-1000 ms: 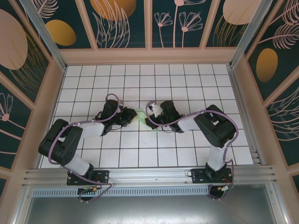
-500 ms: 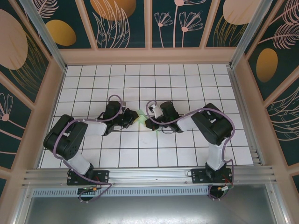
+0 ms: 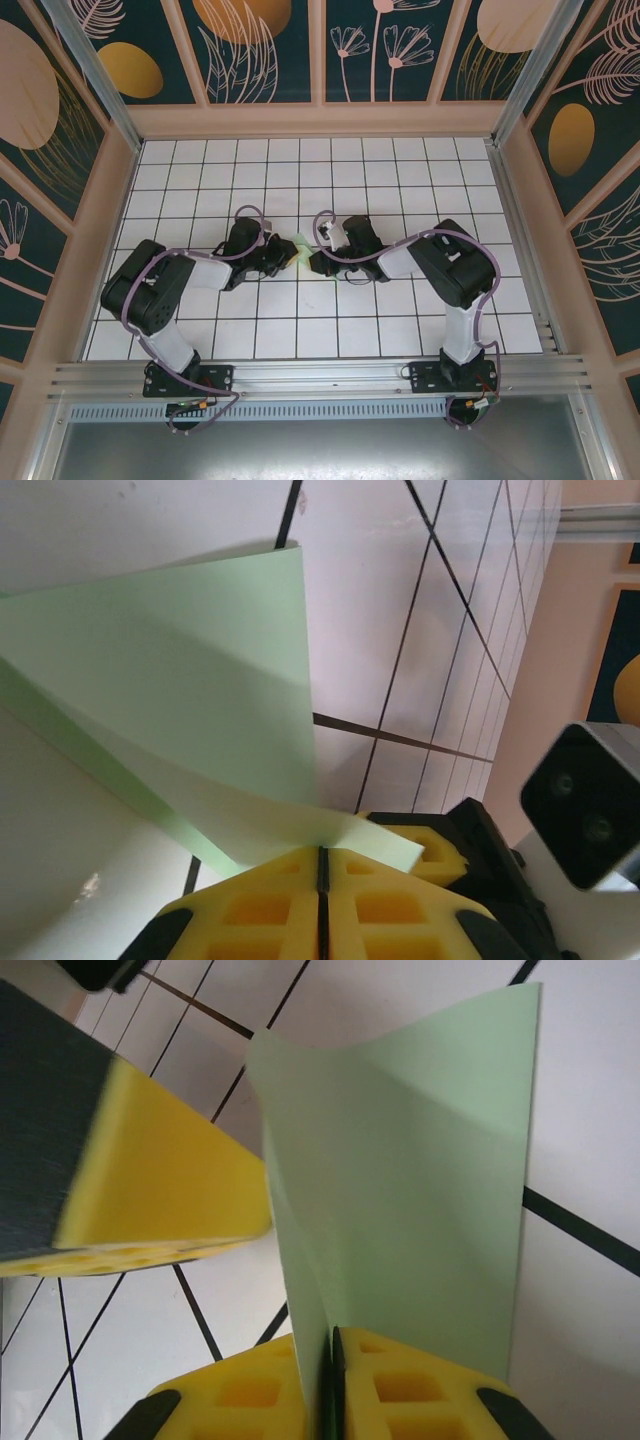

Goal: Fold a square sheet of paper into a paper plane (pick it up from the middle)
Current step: Fold the wing for the fifth time at the center of the table.

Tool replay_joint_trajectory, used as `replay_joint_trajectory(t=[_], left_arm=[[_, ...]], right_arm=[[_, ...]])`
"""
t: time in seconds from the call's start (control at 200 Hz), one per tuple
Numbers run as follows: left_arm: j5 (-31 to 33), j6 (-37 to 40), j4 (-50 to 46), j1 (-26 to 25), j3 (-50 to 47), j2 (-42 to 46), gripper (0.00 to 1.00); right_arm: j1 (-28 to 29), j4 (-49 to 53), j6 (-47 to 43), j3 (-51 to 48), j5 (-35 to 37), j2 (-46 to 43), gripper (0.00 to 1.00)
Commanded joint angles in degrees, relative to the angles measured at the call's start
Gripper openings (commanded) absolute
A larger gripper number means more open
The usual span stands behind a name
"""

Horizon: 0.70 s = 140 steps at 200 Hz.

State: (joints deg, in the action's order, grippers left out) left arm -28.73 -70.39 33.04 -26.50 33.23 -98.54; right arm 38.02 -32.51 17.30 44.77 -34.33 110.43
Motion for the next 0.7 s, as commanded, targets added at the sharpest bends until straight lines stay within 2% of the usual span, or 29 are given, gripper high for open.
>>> replay_joint_trajectory(t=[0.0, 0.405, 0.696], left_arm=[[-0.96, 0.03, 1.07, -0.30, 1.30, -2.23, 0.11], [-0.68, 1.13, 0.47, -0.29, 2.15, -4.09, 0.10], [-0.85, 1.24, 0.36, -0.26, 2.61, -4.38, 0.10]], right_arm=[[-0.34, 2.98, 0.63, 1.26, -0.13, 1.59, 0.20], [-0.49, 11.31, -0.07, 5.71, -2.32, -0.65, 0.30], [-1.17, 17.49, -0.66, 6.21, 0.21, -5.33, 0.38]])
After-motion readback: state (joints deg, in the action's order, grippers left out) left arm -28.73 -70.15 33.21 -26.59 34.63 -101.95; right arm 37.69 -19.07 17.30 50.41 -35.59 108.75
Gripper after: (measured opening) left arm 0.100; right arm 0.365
